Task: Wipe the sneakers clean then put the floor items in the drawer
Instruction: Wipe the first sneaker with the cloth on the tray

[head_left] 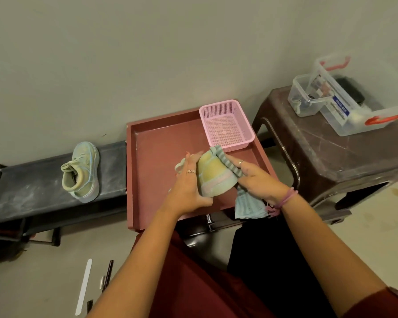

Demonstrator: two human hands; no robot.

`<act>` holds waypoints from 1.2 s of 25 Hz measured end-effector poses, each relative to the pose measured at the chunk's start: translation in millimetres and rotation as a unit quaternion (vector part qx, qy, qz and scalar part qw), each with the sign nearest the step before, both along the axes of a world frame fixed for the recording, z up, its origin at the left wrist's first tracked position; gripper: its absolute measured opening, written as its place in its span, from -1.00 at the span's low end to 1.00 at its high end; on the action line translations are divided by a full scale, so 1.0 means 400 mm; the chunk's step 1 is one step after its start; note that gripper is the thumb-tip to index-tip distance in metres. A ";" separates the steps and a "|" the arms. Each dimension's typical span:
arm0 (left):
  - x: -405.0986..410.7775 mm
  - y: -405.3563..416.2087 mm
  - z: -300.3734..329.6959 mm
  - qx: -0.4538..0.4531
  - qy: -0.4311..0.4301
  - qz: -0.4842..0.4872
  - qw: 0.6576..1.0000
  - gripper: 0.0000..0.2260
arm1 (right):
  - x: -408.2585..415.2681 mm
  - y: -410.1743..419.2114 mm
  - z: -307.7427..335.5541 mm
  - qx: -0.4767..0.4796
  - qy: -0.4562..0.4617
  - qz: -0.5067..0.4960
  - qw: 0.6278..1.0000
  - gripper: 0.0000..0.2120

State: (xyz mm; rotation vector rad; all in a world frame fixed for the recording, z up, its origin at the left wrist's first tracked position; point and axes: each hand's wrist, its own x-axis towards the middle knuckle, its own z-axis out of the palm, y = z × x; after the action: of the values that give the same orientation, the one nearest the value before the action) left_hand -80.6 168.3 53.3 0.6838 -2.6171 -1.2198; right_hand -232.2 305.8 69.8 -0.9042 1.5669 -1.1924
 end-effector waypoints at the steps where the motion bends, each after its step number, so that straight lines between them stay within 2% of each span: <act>1: -0.003 0.011 0.008 -0.002 0.021 0.020 1.000 -0.03 | 0.007 0.001 0.030 0.002 0.037 0.004 0.999 -0.30; 3: -0.016 0.024 0.017 0.003 0.044 0.052 0.998 0.03 | 0.031 -0.006 0.072 0.003 0.193 0.007 0.981 -0.30; 4: -0.016 0.027 0.023 0.014 0.054 0.061 0.997 0.04 | 0.057 -0.012 0.088 0.015 0.287 0.014 0.958 -0.30; 6: -0.013 0.026 0.024 0.041 0.074 0.067 0.994 0.03 | 0.105 -0.019 0.107 0.039 0.447 0.037 0.893 -0.27; 9: 0.004 0.022 0.018 0.082 0.089 0.077 0.990 -0.04 | 0.162 -0.022 0.107 -0.016 0.621 0.068 0.781 -0.26; 10: 0.007 0.022 0.018 0.090 0.086 0.082 0.989 -0.05 | 0.160 -0.021 0.117 -0.036 0.620 0.084 0.780 -0.28; 11: 0.012 0.023 0.019 0.097 0.081 0.087 0.988 -0.07 | 0.146 -0.019 0.130 -0.052 0.556 0.091 0.825 -0.30; 13: 0.020 0.025 0.017 0.103 0.076 0.079 0.989 -0.07 | 0.094 -0.020 0.156 -0.033 0.303 0.037 0.952 -0.34; 14: 0.023 0.026 0.013 0.105 0.075 0.068 0.989 -0.07 | 0.059 -0.024 0.165 -0.019 0.187 -0.026 0.982 -0.37; 15: 0.025 0.029 0.008 0.104 0.074 0.059 0.990 -0.07 | 0.025 -0.033 0.165 -0.002 0.120 -0.082 0.989 -0.40; 16: 0.025 0.034 0.009 0.103 0.074 0.053 0.991 -0.07 | 0.004 -0.042 0.168 0.008 0.099 -0.098 0.990 -0.43; 18: 0.019 0.039 0.008 0.105 0.072 0.047 0.991 -0.07 | 0.022 -0.070 0.181 0.000 0.153 -0.022 0.988 -0.49; 19: 0.016 0.038 0.008 0.110 0.073 0.049 0.990 -0.08 | 0.050 -0.080 0.172 0.003 0.229 0.031 0.973 -0.51; 20: 0.014 0.036 0.006 0.116 0.075 0.054 0.989 -0.10 | 0.084 -0.088 0.158 0.014 0.315 0.060 0.947 -0.51; 22: 0.017 0.024 -0.002 0.128 0.078 0.065 0.986 -0.13 | 0.138 -0.080 0.131 0.045 0.488 0.069 0.869 -0.36; 23: 0.019 0.018 -0.005 0.133 0.075 0.068 0.986 -0.13 | 0.158 -0.066 0.127 0.052 0.546 0.073 0.833 -0.30; 24: 0.022 0.015 -0.004 0.135 0.072 0.068 0.986 -0.12 | 0.166 -0.052 0.125 0.049 0.563 0.079 0.821 -0.27; 25: 0.024 0.017 0.002 0.138 0.073 0.068 0.985 -0.11 | 0.155 -0.041 0.124 0.040 0.544 0.081 0.834 -0.27; 28: 0.028 0.022 0.009 0.129 0.085 0.055 0.987 -0.05 | 0.091 -0.029 0.131 0.034 0.349 0.034 0.936 -0.29; 30: 0.025 0.022 0.009 0.123 0.080 0.051 0.988 -0.04 | 0.079 -0.029 0.148 0.041 0.249 0.009 0.968 -0.29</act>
State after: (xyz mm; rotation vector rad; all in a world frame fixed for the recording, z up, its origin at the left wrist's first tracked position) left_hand -70.5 177.1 56.8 0.7168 -2.2971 -1.5129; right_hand -200.5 294.4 128.9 -1.2256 1.9807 -0.9183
